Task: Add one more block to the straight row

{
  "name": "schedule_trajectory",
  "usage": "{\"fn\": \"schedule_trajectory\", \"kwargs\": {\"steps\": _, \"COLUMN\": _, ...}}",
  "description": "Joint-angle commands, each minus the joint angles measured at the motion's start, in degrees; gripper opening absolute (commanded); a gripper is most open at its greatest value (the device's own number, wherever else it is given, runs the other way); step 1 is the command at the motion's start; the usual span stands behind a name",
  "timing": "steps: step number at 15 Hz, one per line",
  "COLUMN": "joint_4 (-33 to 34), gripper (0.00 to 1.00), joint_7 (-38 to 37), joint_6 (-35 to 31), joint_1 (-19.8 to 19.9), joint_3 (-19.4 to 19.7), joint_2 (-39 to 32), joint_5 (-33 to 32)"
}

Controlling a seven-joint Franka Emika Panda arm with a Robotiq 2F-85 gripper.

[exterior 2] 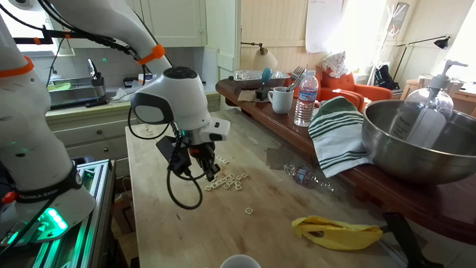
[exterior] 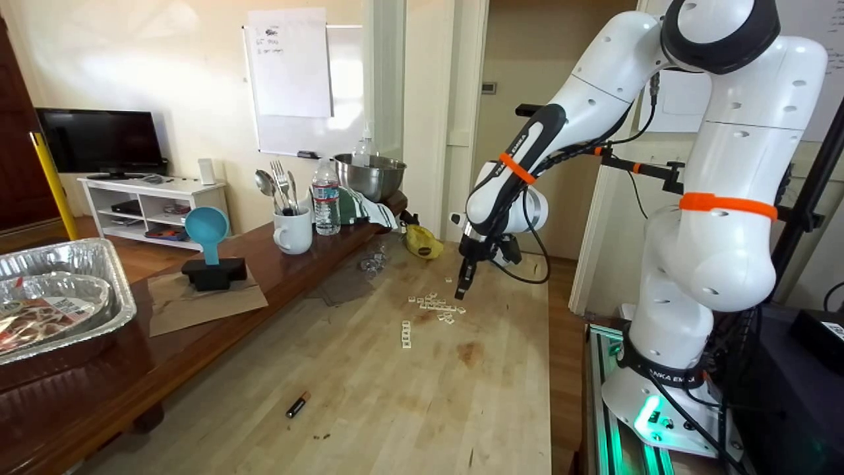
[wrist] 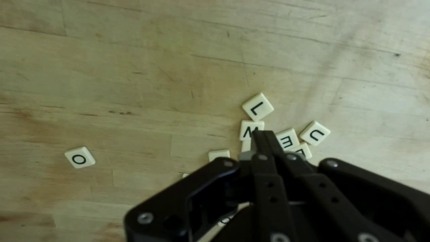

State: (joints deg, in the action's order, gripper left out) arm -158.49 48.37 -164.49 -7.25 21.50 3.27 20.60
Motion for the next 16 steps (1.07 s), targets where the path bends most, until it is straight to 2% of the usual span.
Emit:
{"fn": "schedule_trajectory", "kwargs": {"steps": 1, "joint_4": 0.49, "gripper": 0.0, "joint_7": -0.1, "joint_6": -0.43, "joint_1": 0.08, "joint_3": 0.13, "joint_2": -1.28, "joint_5": 0.21}}
{"fn": "schedule_trajectory", "kwargs": {"steps": 9, "joint_4": 2.28, "gripper": 0.0, "joint_7": 2.63, "joint_6": -0.97, "joint_1": -0.8, "joint_3": -0.17, "joint_2": -3.67, "joint_5": 6.21}}
{"fn": "schedule_trajectory", "kwargs": {"steps": 16, "joint_4": 3.94, "gripper": 0.0, "joint_7": 7.97, "joint_6": -1.36, "joint_1": -1.11, "joint_3": -1.56, "joint_2": -6.55, "joint_5": 14.1}}
